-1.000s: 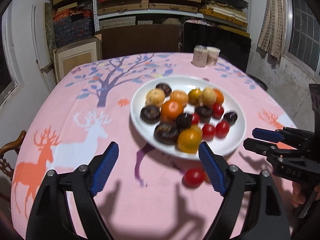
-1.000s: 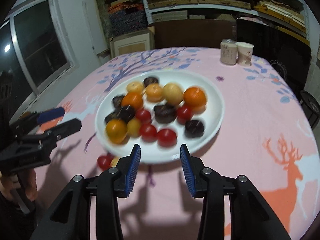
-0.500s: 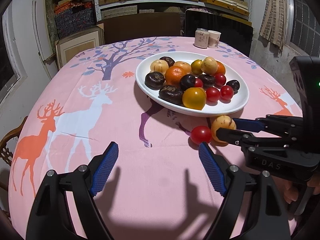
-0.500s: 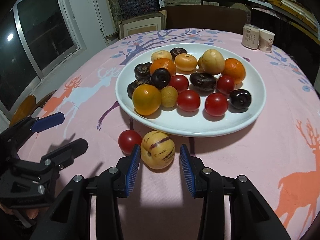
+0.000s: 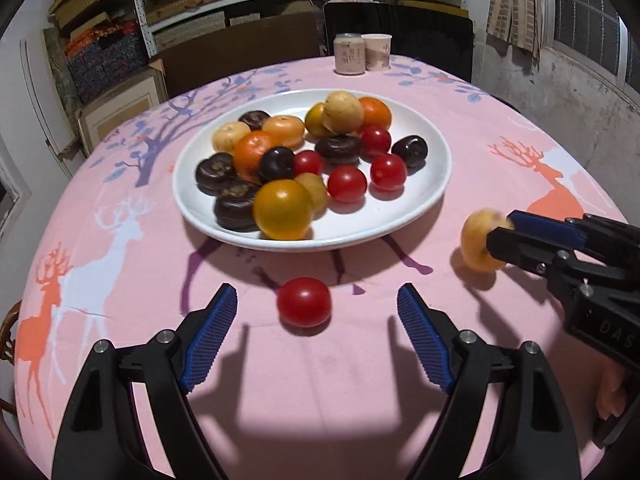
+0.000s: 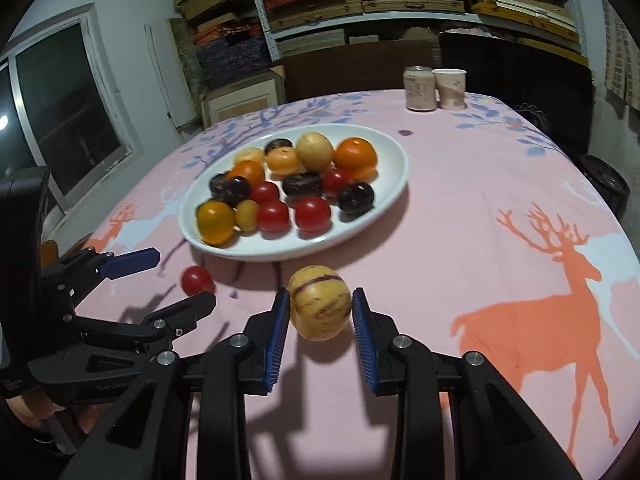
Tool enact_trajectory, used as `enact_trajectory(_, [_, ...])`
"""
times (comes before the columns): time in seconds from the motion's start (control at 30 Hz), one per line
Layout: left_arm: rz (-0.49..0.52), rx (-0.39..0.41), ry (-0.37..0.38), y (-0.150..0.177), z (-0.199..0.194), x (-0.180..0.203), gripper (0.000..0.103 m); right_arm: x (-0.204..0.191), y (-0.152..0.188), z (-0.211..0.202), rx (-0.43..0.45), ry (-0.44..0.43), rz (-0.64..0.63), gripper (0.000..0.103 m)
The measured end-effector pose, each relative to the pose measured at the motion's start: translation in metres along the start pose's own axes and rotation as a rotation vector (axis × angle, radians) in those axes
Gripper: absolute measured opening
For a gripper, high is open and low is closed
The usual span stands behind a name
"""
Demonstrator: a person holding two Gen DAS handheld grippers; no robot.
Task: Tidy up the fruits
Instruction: 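Grasp a striped yellow pear with the right gripper while the left grasps a red tomato, then carry the pear and tomato onto the white plate and release both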
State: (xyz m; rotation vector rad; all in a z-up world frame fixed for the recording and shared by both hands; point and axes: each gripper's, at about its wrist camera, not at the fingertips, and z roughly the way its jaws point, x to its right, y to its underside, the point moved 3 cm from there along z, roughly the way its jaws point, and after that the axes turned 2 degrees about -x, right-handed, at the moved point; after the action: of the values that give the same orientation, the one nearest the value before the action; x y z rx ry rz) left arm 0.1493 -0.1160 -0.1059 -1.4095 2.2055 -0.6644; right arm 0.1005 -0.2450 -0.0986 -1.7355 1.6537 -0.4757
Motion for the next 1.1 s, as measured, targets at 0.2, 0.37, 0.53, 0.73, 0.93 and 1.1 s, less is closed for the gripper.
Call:
enact_trajectory(0.2, [0.009,-0.046,-0.010,0.004,0.018,0.001,0.042,-0.006,-0.002,0.001,0.011,-0.034,-0.022,0.022])
enact_trajectory(0.37, [-0.017,-0.035,0.008,0.005,0.018,-0.005,0.031,-0.004,-0.002,0.001,0.008,-0.036,-0.019,0.019])
enact_trajectory(0.53, [-0.027,-0.027,0.023,0.007,0.017,-0.006,0.030,-0.006,-0.002,0.001,0.007,-0.012,-0.035,0.021])
enact_trajectory(0.73, [-0.040,-0.044,0.034,0.006,0.022,-0.008,0.031,-0.002,-0.003,0.005,-0.005,0.044,-0.032,0.052])
enact_trajectory(0.93, [-0.055,-0.019,0.055,0.006,0.015,-0.011,0.029,0.007,-0.008,0.013,-0.047,0.123,-0.038,0.052])
enact_trajectory(1.1, [-0.076,0.037,0.065,0.003,-0.008,-0.018,0.029,0.013,-0.009,0.036,-0.130,0.160,-0.040,0.052])
